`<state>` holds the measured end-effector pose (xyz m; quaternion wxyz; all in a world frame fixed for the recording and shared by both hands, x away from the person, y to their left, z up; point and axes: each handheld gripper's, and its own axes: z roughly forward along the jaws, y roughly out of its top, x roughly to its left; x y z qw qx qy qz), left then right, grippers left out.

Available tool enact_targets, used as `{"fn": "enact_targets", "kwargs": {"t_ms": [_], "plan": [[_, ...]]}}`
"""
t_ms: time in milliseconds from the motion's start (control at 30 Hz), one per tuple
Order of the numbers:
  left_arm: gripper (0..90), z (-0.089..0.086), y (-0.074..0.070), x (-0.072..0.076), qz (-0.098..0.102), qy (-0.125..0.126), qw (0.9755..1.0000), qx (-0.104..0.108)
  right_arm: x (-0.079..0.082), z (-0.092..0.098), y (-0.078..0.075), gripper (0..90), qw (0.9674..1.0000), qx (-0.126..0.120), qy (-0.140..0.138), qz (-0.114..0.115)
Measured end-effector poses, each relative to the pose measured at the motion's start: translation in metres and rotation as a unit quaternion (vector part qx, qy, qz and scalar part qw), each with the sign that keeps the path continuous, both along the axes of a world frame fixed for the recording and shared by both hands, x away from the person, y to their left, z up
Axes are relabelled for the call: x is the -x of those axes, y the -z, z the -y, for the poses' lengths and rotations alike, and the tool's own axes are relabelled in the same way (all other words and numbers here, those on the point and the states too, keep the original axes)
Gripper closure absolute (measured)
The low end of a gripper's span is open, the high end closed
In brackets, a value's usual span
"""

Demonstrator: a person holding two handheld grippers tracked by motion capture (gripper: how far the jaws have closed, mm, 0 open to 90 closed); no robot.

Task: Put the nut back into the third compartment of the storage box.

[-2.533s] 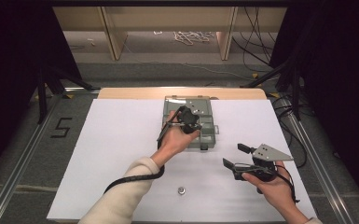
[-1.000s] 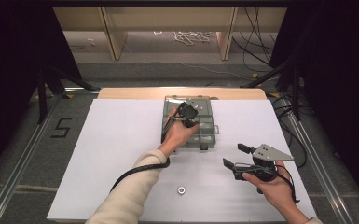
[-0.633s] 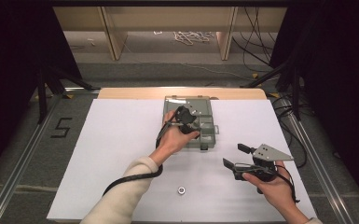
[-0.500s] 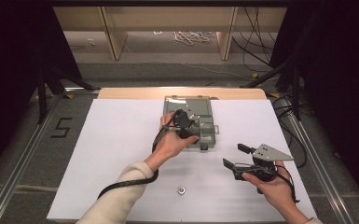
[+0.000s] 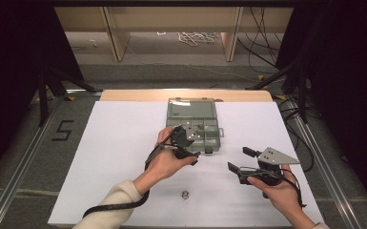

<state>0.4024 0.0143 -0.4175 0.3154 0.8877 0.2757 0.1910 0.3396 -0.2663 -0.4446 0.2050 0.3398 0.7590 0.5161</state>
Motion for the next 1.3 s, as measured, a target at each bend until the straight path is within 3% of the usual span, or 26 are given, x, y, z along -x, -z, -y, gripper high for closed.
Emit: {"fn": "enact_targets", "kwargs": {"t_ms": [67,133,167,200,267,300,400,567,633,700,867,1067,1300], "plan": [[23.2,-0.003,0.001,0.006,-0.008,0.008,0.9999,-0.004,-0.002,-0.001,0.001,19.0,0.9999,-0.011,-0.003,0.012],[23.7,-0.004,0.003,0.013,-0.012,0.012,0.9998,-0.003,-0.001,-0.002,0.002,19.0,0.9999,-0.014,-0.004,0.006],[24.0,-0.005,0.004,0.016,-0.014,0.016,0.9998,-0.006,0.0,0.0,0.0,19.0,1.0,0.005,0.0,0.001],[24.3,-0.006,0.005,0.018,-0.016,0.019,0.9997,-0.005,-0.002,-0.001,0.002,19.0,0.9998,-0.01,-0.004,0.016],[24.5,-0.007,0.007,0.024,-0.019,0.024,0.9995,-0.013,-0.002,-0.002,0.002,19.0,0.9998,-0.012,-0.004,0.012],[24.7,-0.008,0.008,0.027,-0.024,0.028,0.9992,-0.017,0.001,0.0,-0.001,19.0,1.0,0.003,-0.001,-0.004],[25.8,-0.009,0.013,0.034,-0.042,0.032,0.9983,-0.026,0.0,-0.001,0.0,19.0,1.0,-0.004,-0.003,0.0],[25.9,-0.01,0.018,0.043,-0.051,0.043,0.9973,-0.029,-0.002,-0.002,0.001,19.0,0.9998,-0.01,-0.004,0.014],[25.9,-0.01,0.019,0.047,-0.056,0.05,0.9967,-0.032,0.001,0.0,-0.001,19.0,1.0,0.003,-0.001,-0.004],[26.2,-0.01,0.021,0.051,-0.06,0.054,0.9961,-0.036,0.0,-0.001,0.0,19.0,1.0,-0.003,-0.004,0.0],[27.2,-0.012,0.027,0.061,-0.086,0.069,0.9925,-0.052,0.0,-0.001,0.0,19.0,1.0,-0.002,0.0,0.001],[28.7,-0.012,0.033,0.071,-0.105,0.09,0.988,-0.067,0.0,-0.001,0.0,19.0,1.0,-0.003,-0.002,0.001],[30.7,-0.011,0.04,0.077,-0.121,0.098,0.9847,-0.079,0.0,-0.001,0.0,19.0,1.0,-0.002,-0.002,0.0]]}}
